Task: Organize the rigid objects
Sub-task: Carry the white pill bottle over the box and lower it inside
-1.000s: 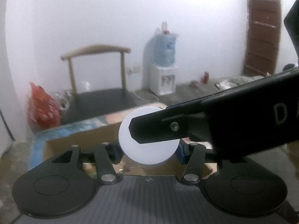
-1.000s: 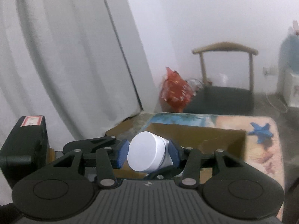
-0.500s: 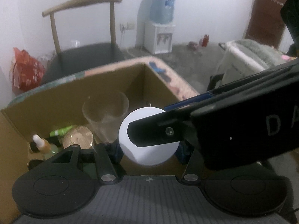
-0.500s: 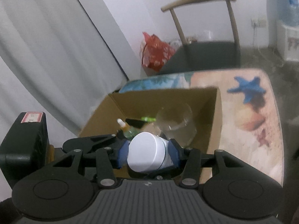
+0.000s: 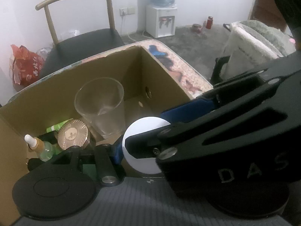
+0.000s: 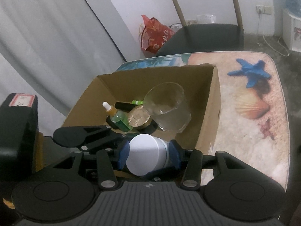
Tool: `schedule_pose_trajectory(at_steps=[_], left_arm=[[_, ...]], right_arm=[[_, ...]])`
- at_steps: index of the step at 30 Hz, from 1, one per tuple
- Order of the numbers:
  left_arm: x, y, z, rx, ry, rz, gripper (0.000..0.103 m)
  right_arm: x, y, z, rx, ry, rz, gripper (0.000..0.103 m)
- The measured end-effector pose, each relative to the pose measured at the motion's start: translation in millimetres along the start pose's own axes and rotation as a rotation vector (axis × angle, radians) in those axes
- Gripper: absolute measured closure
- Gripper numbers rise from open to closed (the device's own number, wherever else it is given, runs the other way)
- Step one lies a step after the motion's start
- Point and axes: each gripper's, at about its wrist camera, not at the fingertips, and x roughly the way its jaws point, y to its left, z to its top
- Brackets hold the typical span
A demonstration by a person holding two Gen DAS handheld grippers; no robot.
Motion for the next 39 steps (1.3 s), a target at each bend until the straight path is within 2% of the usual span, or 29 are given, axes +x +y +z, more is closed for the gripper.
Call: schedule_pose_trajectory(at_steps=[5, 11, 14, 18, 33, 39], left_arm=[[0, -4, -1, 0.016, -0.001, 0.005, 0.046], [-4, -10, -1, 0.033, -0.016, 0.013, 0.036], [-8, -13, -2, 0.04, -0.024, 0.018, 0.029], [-15, -15, -4, 0.047, -0.048, 0.013, 0.014], [-23, -19, -7, 0.047, -0.072, 0.006, 0.013], [-26, -18, -8, 0.042, -0.087, 0.006, 0.007]], right_arm=[[-3, 0, 1, -0.011, 0.001, -0.002, 0.053], [-6, 1, 1, -0.026, -0.009, -0.012, 0.052], [-9, 1, 2, -0.026, -0.015, -0.012, 0.052], [-12, -1, 2, -0.015, -0.029, 0.001, 0.051], [-21, 0, -3, 0.015, -0.057, 0.014, 0.05], [-26, 0, -3, 0.021, -0.07, 0.013, 0.05]])
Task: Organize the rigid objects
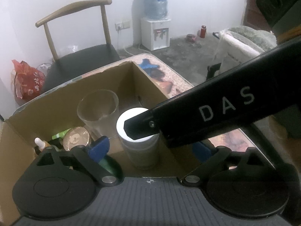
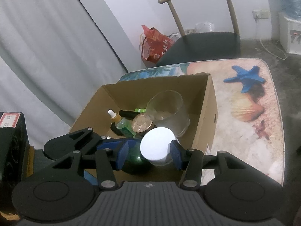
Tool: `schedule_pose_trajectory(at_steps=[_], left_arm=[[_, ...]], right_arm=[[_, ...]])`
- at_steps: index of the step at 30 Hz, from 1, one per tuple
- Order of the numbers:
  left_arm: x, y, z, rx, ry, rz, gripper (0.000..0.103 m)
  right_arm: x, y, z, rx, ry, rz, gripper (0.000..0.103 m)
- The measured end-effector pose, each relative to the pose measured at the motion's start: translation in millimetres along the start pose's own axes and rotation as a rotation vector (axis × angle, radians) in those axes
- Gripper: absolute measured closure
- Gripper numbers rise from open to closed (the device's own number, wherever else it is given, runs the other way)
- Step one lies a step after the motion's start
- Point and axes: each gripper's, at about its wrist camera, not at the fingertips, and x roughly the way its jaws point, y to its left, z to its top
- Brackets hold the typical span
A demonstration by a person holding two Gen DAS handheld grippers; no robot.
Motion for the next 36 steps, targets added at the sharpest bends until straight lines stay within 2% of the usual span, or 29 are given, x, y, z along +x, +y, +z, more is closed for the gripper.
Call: schedule_pose_trajectory(at_steps=[6, 11, 14, 16, 18, 21, 23, 29, 32, 36], left_arm=[[-14, 5, -1, -0.017, -0.025, 0.012, 0.007], [-47, 13, -9, -0.06, -0.09, -0.004, 0.004], [-72, 15, -16, -0.075, -0.13, 0.002, 0.002], [-88, 15, -20, -0.085, -0.156, 0.018, 0.0], [-104, 15, -25, -0.097, -0.18, 0.038, 0.0], [-126, 17, -36, -0.126, -0.21, 0.072, 0.0], [-134, 20, -42, -0.139, -0.22, 0.092, 0.0], [-154, 32, -65, -0.196, -0.231, 0.148, 0.0], [-157, 40, -73, -0.222, -0.21, 0.15, 0.0], [-161, 44, -86, -0.232, -0.199, 0.192, 0.0]], right_arm=[[-9, 1, -1, 0.017, -0.027, 0.007, 0.05], [-42, 5, -10, 0.073, -0.138, 0.06, 0.048], [-68, 17, -24, 0.082, -0.229, 0.051, 0.034], [-84, 27, -35, 0.07, -0.29, 0.032, 0.03], [-98, 37, -48, 0.069, -0.343, 0.022, 0.019], [-110, 48, -65, 0.079, -0.394, -0.001, 0.006], [-114, 56, -76, 0.086, -0.418, -0.029, 0.003], [-115, 73, -100, 0.105, -0.428, -0.102, 0.0], [-113, 81, -110, 0.095, -0.414, -0.133, 0.0], [-106, 91, -117, 0.075, -0.396, -0.188, 0.0]])
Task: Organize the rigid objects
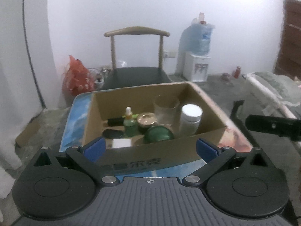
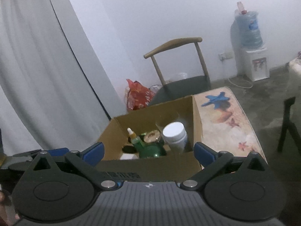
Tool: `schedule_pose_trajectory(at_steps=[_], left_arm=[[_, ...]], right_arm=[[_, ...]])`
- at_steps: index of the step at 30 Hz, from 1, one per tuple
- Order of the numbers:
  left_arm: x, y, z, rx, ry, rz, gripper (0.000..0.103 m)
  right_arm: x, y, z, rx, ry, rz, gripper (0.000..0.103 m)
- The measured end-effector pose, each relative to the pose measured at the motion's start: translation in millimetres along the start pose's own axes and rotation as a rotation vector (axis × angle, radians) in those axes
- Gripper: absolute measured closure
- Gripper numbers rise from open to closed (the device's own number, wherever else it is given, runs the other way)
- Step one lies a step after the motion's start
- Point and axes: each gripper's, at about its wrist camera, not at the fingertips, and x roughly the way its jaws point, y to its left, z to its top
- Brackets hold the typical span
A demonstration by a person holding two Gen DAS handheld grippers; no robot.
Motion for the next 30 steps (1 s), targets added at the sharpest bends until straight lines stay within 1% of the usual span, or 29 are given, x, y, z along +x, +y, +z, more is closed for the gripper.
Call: schedule_pose_trajectory(at_steps=[5, 8, 14, 17, 20, 22, 25, 30], left_arm=[[-5, 7, -6, -0.014, -0.004, 0.043, 0.0], [-5, 9, -9, -0.014, -0.002, 0.058, 0.0], [2, 11, -19, -0.03, -0.036, 0.074, 0.0], [8, 12, -23, -0.055, -0.025, 0.089, 0.0], [15, 12, -25, -0.072, 0.002, 0.14, 0.0], [20, 14, -26, -0.078, 0.025, 0.146, 0.0], [25, 16, -26, -0.081, 0.038, 0.168, 0.0], [34, 21, -22, -0.099, 0.064, 0.174, 0.0]], right_arm=[[0, 13, -7, -0.057, 0.01, -0.076, 0.0], [1, 19, -7, -0.08, 0.007, -0.107, 0.0], [11, 31, -10, -0.15, 0.008, -0.186, 0.0], [17, 35, -15, -0.178, 0.007, -0.261, 0.0], [22, 37, -20, -0.197, -0.005, -0.321, 0.0], [27, 38, -22, -0.203, -0.002, -0.33, 0.0], [39, 41, -24, -0.209, 0.026, -0.327, 0.0], [57, 49, -25, -0.232, 0.059, -0.343, 0.0]])
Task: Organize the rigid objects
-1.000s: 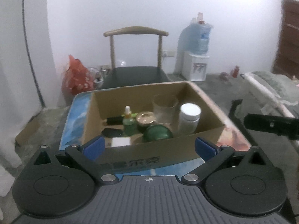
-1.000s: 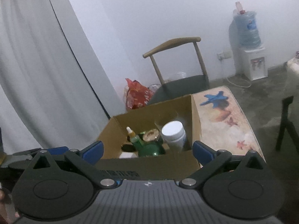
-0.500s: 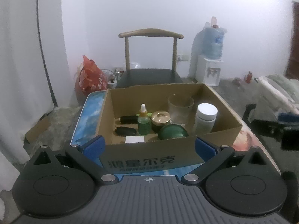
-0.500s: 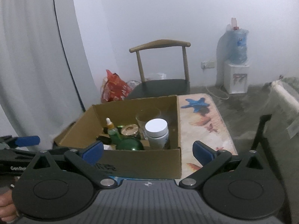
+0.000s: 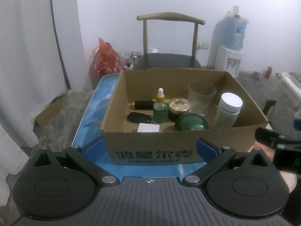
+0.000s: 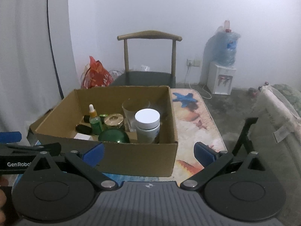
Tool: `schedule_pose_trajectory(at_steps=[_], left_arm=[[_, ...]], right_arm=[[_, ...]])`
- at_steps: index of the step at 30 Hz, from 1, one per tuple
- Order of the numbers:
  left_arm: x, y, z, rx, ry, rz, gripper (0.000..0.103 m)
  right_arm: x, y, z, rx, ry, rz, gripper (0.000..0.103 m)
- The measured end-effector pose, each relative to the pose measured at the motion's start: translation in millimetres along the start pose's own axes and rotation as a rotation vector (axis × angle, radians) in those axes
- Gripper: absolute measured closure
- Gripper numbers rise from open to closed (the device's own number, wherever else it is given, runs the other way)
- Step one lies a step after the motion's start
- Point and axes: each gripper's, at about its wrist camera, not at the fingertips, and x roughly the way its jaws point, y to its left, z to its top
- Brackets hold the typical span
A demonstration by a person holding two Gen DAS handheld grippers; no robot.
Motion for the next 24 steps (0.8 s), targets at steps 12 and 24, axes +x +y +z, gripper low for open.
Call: schedule_pose_trajectory(at_steps=[12, 24], left_arm=[[8, 1, 9, 0.014, -0.005, 0.025, 0.0], [6, -2, 15, 0.023, -0.021, 0.03, 0.0]], right_arm=[[20, 14, 5, -0.025, 0.034, -0.027, 0.0], [18, 13, 9, -0.029, 0.026, -0.034, 0.0]])
